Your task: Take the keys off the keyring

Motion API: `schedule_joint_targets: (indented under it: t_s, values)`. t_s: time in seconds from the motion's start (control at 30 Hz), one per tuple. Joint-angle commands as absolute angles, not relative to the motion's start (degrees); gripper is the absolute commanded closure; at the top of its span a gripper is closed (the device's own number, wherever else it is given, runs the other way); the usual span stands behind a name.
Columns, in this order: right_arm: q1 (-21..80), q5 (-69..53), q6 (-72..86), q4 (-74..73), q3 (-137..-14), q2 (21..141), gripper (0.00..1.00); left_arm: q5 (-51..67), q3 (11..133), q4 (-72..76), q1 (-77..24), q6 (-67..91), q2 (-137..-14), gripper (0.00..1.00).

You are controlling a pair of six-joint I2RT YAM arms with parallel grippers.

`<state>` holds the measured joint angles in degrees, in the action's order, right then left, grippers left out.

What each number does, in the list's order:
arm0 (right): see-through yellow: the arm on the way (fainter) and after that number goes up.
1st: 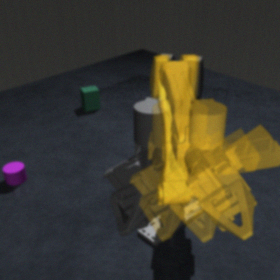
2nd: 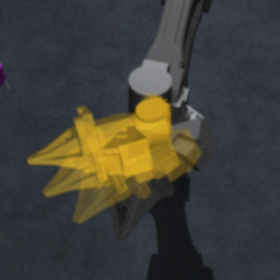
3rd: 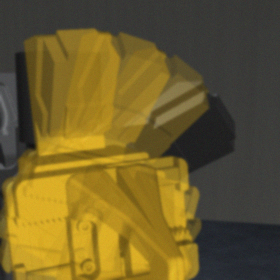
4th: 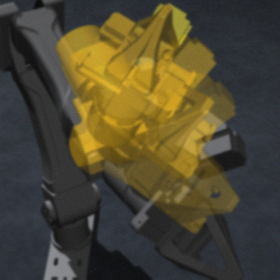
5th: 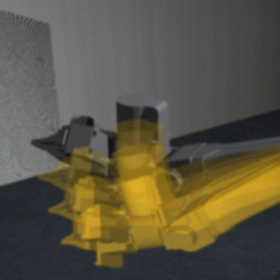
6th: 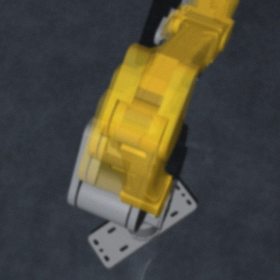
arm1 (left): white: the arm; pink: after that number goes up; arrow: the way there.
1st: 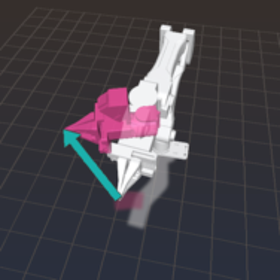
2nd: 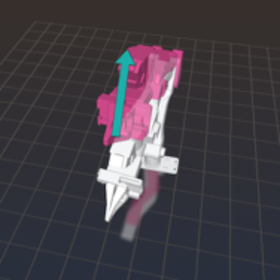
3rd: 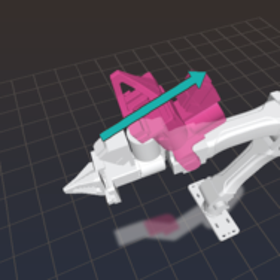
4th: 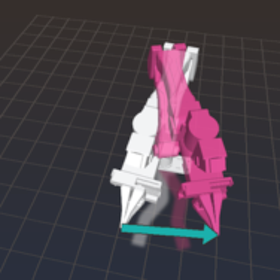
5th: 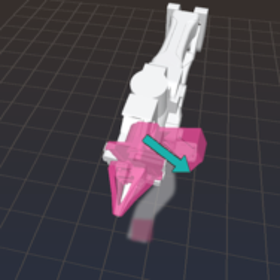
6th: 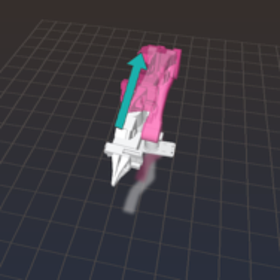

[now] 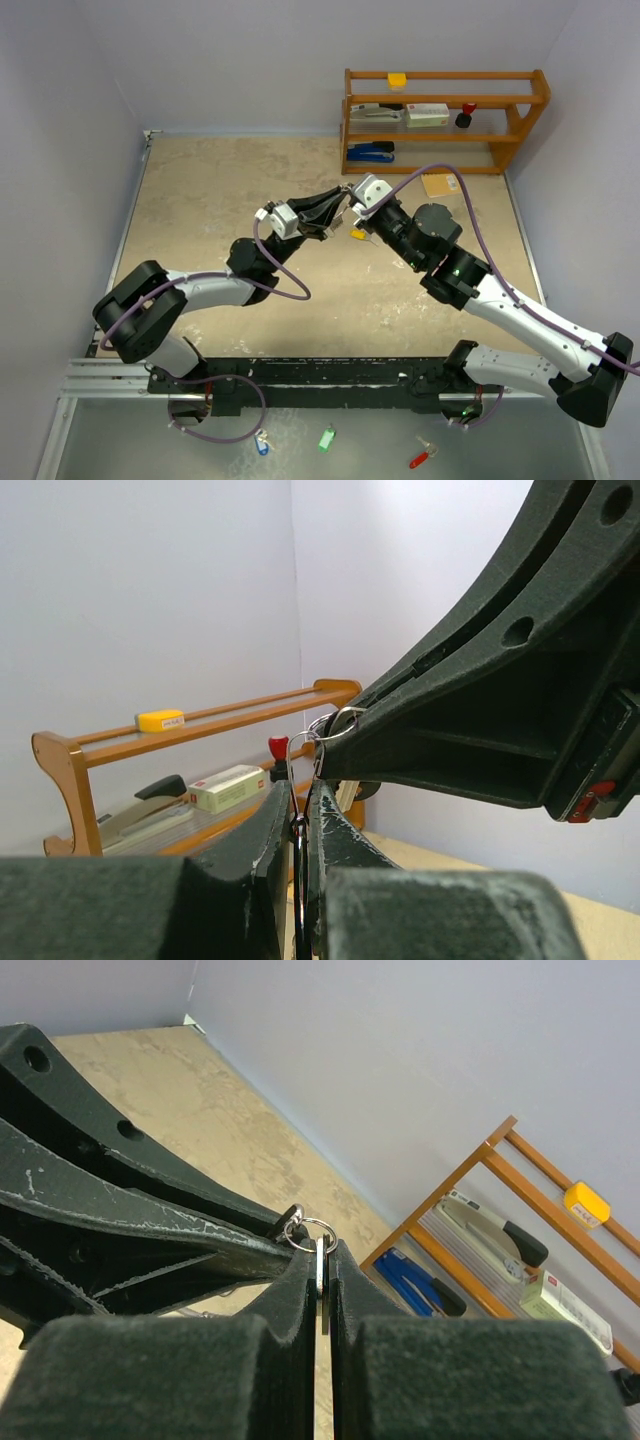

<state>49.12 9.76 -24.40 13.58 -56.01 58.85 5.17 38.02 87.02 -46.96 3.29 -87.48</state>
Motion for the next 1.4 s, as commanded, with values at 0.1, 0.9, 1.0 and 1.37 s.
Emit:
schedule_joint_targets:
  t_s: [0.1,0.9,1.0,1.37]
  values:
    - [49.3,9.8,-22.8,14.8,-57.9,58.5,1.00,2.0,38.6,90.7,-47.0,1.1,-84.0,1.00]
    - [50.0,5.6,-18.6,10.7,-57.6,60.4,1.00,-2.9,40.3,90.0,-47.0,-1.9,-83.4,1.00]
    - [50.0,5.1,-17.7,10.7,-57.2,60.9,1.00,-4.0,40.0,91.4,-47.0,-2.1,-83.3,1.00]
    - [50.0,2.4,-15.4,10.9,-55.9,63.0,1.00,-6.0,40.9,92.9,-46.9,-3.3,-81.8,1.00]
